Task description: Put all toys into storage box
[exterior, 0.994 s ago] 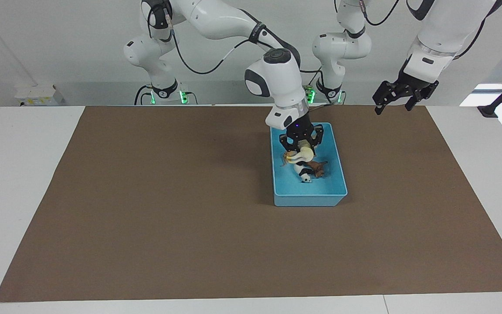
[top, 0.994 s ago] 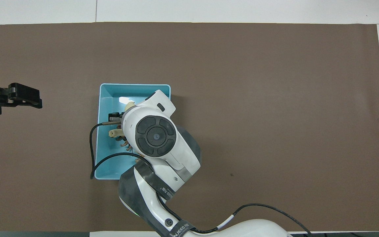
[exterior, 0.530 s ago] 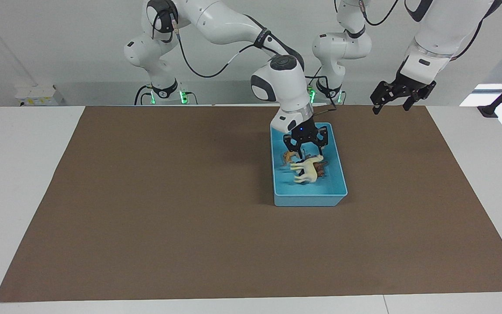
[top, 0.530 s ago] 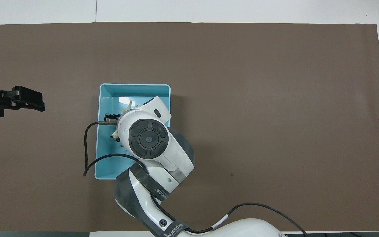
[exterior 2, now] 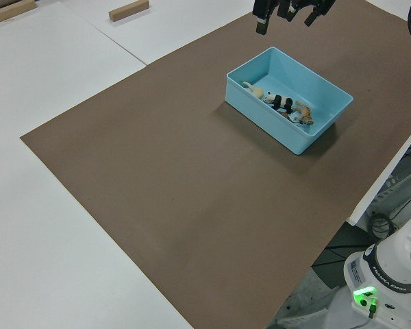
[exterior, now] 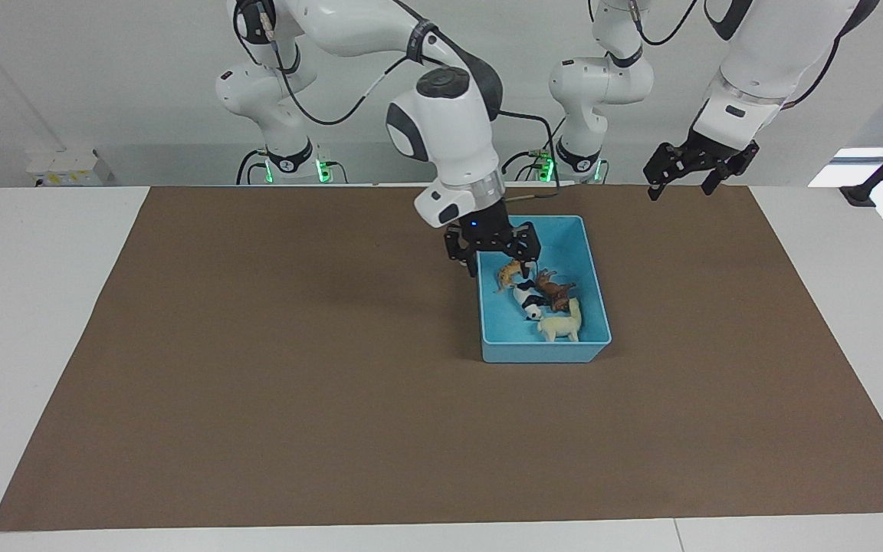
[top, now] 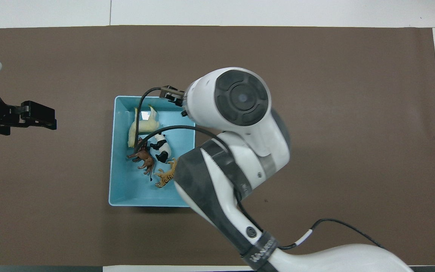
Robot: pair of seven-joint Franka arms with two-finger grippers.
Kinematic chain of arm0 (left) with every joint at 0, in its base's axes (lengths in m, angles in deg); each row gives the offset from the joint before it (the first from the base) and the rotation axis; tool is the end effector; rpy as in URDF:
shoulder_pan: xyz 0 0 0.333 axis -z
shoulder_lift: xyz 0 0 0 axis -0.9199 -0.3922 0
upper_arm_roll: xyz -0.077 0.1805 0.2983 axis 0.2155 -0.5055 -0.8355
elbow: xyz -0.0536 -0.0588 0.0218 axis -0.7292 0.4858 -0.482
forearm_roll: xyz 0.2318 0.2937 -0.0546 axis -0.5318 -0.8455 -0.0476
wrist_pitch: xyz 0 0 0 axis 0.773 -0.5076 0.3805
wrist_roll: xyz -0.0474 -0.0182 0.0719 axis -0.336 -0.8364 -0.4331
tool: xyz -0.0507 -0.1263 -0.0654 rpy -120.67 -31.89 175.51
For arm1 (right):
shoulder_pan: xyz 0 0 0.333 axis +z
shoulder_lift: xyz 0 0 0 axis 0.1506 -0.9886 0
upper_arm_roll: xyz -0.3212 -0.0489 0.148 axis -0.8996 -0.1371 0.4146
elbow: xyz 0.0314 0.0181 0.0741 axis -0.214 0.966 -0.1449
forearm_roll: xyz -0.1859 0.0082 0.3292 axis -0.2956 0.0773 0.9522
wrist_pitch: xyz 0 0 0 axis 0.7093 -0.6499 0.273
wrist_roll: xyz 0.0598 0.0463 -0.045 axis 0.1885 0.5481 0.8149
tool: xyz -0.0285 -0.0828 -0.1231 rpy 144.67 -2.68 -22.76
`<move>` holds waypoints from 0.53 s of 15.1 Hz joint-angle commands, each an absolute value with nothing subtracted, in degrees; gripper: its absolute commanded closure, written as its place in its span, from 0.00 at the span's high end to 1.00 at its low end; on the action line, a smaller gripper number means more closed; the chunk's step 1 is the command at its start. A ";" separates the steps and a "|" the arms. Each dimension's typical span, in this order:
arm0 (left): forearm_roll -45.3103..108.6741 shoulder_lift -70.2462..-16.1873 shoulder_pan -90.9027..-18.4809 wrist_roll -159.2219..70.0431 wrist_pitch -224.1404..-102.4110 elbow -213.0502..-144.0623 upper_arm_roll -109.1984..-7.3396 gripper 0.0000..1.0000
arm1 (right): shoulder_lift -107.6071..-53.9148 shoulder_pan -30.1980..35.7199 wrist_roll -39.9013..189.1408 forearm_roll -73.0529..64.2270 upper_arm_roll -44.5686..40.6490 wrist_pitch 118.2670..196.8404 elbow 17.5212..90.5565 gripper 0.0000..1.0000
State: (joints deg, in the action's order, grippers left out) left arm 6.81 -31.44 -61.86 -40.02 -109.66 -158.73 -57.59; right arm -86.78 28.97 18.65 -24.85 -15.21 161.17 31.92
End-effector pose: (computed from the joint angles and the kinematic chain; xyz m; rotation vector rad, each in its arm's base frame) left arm 0.5099 -0.0802 0.6361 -3.1357 -0.0573 0.0766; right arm 0.5949 0.3978 0.5214 -2.7890 0.4751 -0.2336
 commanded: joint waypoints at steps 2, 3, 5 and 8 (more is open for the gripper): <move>6.63 -29.73 -61.72 -39.78 -109.27 -160.41 -58.22 1.00 | -82.12 18.87 33.18 -24.80 -14.61 154.49 35.01 1.00; 6.63 -29.73 -61.90 -39.78 -109.35 -160.41 -58.22 1.00 | -81.34 15.89 37.83 -26.29 -14.61 152.04 35.19 1.00; 6.63 -29.73 -61.99 -39.87 -109.27 -160.41 -58.22 1.00 | -80.10 11.40 47.15 -31.20 -14.61 147.29 35.19 1.00; 6.63 -29.73 -61.90 -39.78 -109.27 -160.41 -58.13 1.00 | -78.43 4.02 59.37 -33.60 -14.52 143.85 35.28 1.00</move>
State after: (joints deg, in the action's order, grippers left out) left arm 6.81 -31.25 -61.96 -40.02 -109.63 -158.81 -58.03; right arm -81.09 8.18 51.96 -32.15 -15.56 145.49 33.08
